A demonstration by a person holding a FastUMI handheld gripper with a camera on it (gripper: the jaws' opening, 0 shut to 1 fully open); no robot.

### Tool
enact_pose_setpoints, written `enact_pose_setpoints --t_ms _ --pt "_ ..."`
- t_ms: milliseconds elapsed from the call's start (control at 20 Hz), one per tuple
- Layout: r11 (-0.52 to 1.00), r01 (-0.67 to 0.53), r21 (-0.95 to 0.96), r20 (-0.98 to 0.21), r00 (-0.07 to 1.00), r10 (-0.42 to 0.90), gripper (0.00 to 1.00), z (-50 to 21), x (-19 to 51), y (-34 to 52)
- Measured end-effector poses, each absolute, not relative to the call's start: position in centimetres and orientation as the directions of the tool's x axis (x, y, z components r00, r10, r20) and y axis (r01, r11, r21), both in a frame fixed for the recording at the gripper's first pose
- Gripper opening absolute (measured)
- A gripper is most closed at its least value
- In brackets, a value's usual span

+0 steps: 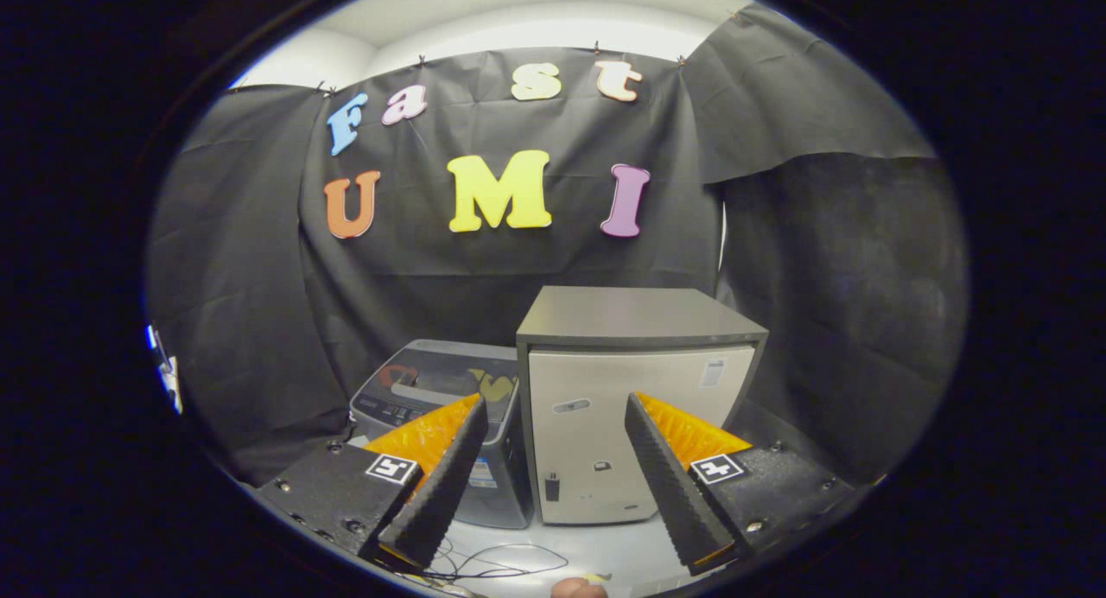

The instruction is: Put the clothes into the washing machine and then close the washing machine lid.

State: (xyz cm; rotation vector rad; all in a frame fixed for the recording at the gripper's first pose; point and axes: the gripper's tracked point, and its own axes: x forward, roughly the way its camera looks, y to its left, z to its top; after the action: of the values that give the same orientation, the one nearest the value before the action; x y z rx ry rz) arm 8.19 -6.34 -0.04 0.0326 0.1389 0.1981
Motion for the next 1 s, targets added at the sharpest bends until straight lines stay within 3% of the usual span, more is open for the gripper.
enact_pose_setpoints --t_ms 1000 --pt "0.984 -0.173 0.027 -0.119 0.977 0.175 1.0 0.79 7.89 -5.68"
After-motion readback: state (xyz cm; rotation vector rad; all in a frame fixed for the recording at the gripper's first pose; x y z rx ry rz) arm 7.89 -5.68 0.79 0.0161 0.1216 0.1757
